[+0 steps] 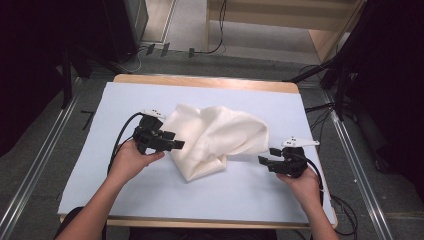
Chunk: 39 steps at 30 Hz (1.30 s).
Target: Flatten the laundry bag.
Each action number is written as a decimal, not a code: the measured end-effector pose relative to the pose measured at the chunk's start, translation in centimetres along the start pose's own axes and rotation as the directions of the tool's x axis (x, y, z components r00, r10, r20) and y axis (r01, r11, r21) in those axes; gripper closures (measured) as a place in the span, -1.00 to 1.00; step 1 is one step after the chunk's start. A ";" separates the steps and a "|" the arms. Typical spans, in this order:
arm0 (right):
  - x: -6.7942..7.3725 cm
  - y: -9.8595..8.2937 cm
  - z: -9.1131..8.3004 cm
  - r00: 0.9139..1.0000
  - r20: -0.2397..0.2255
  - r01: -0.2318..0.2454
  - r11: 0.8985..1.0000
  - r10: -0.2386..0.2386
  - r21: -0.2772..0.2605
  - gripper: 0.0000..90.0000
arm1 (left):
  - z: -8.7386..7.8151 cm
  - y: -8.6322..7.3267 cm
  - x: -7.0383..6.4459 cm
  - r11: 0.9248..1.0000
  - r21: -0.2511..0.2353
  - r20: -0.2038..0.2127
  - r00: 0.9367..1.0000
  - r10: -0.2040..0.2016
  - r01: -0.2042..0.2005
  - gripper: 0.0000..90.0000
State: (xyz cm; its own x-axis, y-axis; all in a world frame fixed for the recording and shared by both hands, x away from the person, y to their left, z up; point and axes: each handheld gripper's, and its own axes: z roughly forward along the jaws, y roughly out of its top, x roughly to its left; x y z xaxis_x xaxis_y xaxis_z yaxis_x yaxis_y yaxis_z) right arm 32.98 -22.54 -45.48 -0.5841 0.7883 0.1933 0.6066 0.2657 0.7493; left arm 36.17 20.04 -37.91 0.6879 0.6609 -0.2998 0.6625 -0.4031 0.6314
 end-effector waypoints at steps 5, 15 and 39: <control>0.0 0.0 -0.1 1.000 0.000 0.001 1.000 -0.001 0.002 -0.11 | 0.8 0.8 -0.8 1.000 0.012 0.012 1.000 0.025 -0.025 -0.08; 0.1 0.0 -0.1 1.000 -0.002 0.000 1.000 0.000 0.003 -0.10 | 2.6 2.6 -2.0 0.999 0.028 0.027 0.999 0.035 -0.036 -0.13; 1.2 -0.6 -1.0 1.000 -0.006 -0.009 1.000 0.009 -0.012 -0.09 | 6.8 5.0 -2.7 0.993 0.073 -0.008 0.995 0.098 -0.097 0.13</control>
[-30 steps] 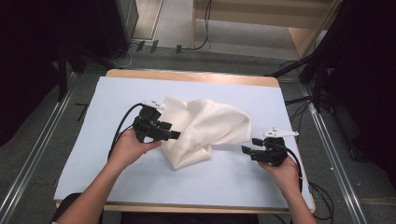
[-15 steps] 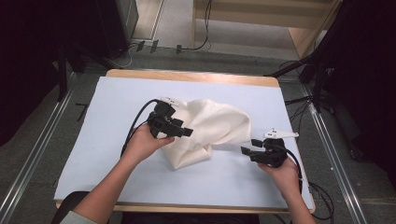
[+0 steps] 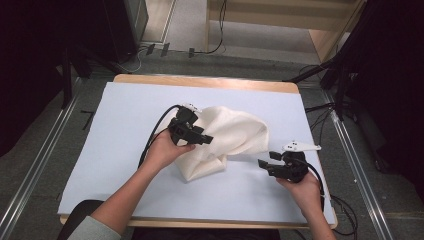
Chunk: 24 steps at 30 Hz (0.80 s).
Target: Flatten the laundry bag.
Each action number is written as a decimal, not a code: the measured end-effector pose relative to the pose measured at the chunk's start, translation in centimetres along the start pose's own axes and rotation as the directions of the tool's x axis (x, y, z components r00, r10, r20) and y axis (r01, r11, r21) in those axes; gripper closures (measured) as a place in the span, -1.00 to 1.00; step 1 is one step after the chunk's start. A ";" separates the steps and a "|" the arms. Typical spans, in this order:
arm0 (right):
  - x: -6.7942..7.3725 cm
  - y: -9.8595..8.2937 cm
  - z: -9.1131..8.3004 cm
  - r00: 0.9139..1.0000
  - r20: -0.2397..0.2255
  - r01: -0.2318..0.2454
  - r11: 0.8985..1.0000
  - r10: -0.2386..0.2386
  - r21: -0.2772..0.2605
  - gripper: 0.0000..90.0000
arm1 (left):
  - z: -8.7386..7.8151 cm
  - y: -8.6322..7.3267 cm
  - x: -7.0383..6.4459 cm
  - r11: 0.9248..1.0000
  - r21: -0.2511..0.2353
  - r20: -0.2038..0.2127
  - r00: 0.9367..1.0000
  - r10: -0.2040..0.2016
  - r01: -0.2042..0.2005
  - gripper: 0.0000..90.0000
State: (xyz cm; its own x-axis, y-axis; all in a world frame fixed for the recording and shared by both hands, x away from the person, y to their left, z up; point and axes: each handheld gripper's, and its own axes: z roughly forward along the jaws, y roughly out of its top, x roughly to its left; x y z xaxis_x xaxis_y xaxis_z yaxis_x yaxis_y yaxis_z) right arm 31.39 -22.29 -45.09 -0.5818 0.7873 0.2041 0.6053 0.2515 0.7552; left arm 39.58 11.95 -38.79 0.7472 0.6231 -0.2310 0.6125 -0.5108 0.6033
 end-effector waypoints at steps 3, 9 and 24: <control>0.1 -0.1 -0.1 1.000 0.000 -0.001 1.000 0.001 0.002 -0.09 | 0.4 -0.3 0.2 1.000 0.002 -0.008 1.000 -0.004 0.004 0.59; 0.1 -0.2 -0.4 1.000 -0.010 -0.008 1.000 0.008 -0.002 0.00 | -0.3 -0.5 1.0 0.999 -0.021 0.015 1.000 -0.027 0.027 0.91; 1.7 0.9 0.7 0.999 -0.041 0.024 1.000 -0.024 -0.017 0.15 | -4.6 -2.9 2.9 0.970 -0.209 0.028 0.992 -0.121 0.124 0.91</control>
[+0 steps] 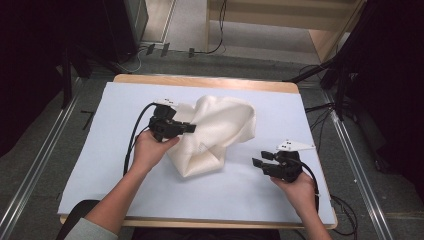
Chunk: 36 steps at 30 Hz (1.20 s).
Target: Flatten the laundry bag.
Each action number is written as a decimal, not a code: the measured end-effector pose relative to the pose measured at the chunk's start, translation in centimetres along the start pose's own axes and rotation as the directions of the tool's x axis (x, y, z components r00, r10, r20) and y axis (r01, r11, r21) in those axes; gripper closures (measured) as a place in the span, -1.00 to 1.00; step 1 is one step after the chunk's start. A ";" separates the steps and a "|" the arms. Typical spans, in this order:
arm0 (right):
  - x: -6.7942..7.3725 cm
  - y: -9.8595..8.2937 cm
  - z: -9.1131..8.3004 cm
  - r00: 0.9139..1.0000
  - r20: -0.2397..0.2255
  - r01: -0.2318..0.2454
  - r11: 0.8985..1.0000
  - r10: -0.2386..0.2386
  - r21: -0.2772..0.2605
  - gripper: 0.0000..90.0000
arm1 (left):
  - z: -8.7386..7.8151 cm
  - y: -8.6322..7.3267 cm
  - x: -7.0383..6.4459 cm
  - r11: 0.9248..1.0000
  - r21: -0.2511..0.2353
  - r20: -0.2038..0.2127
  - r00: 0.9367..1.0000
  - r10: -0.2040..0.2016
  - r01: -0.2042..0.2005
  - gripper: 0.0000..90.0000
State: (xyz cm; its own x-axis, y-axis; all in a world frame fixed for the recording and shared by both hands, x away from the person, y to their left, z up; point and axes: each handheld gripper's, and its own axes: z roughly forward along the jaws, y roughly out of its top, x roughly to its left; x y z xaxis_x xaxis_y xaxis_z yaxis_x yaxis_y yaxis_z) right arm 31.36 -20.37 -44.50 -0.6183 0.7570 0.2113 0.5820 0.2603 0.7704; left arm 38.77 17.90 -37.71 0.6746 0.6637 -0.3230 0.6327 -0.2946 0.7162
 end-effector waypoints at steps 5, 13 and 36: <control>0.7 0.6 0.7 1.000 -0.009 0.024 1.000 -0.024 -0.001 0.16 | -1.3 -0.9 0.8 0.999 -0.028 -0.006 0.999 -0.046 0.046 0.91; 1.7 1.5 2.2 0.998 -0.032 0.053 0.999 -0.053 0.010 0.16 | -3.3 -2.2 1.9 0.995 -0.059 -0.018 0.996 -0.084 0.083 0.90; 4.7 4.2 10.3 0.987 -0.104 0.130 0.988 -0.121 0.088 0.14 | -7.1 -4.9 3.9 0.991 -0.064 -0.055 0.991 -0.120 0.117 0.89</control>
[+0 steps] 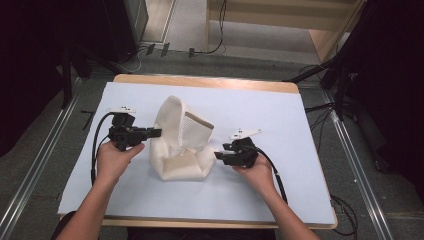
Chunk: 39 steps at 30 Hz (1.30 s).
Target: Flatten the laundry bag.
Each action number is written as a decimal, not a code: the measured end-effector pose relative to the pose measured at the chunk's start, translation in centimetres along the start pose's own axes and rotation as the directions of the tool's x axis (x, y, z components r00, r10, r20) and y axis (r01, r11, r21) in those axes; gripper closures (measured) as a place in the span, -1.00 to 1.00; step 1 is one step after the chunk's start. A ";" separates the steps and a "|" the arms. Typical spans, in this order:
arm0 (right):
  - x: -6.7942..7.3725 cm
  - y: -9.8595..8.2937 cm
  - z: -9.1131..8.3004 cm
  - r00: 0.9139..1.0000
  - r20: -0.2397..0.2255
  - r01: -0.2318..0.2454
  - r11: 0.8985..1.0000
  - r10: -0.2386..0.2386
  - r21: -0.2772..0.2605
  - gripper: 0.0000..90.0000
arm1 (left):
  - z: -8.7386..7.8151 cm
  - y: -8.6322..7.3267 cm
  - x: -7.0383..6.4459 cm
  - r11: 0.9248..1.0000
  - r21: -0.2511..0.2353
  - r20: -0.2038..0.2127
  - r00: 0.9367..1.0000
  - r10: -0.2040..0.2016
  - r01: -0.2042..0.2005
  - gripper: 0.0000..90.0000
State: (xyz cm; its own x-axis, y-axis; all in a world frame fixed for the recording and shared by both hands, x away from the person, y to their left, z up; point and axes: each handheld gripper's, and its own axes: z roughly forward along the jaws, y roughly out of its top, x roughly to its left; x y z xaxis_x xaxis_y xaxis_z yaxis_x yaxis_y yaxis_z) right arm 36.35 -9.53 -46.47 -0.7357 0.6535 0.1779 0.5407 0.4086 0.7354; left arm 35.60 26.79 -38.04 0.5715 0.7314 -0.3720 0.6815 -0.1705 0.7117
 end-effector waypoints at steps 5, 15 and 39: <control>0.1 0.1 1.7 1.000 -0.007 -0.001 1.000 0.002 0.024 0.17 | -0.7 -0.3 0.4 1.000 -0.011 -0.008 1.000 -0.013 0.013 0.89; 0.7 0.3 2.1 1.000 -0.009 0.021 0.999 -0.020 0.037 0.84 | -1.7 -0.8 1.2 0.998 -0.036 -0.014 0.999 -0.046 0.045 0.88; -4.1 0.7 -2.5 0.993 0.087 -0.079 0.997 0.080 -0.016 0.92 | -1.7 -0.6 2.0 0.995 -0.081 0.019 0.998 -0.064 0.066 0.57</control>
State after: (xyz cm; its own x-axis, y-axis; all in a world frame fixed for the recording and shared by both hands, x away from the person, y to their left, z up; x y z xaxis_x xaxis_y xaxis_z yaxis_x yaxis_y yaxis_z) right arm 38.72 -13.52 -45.08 -0.6518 0.7371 0.1785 0.5903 0.3454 0.7295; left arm 35.53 29.49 -38.15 0.5351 0.7282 -0.4283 0.6781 -0.0679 0.7318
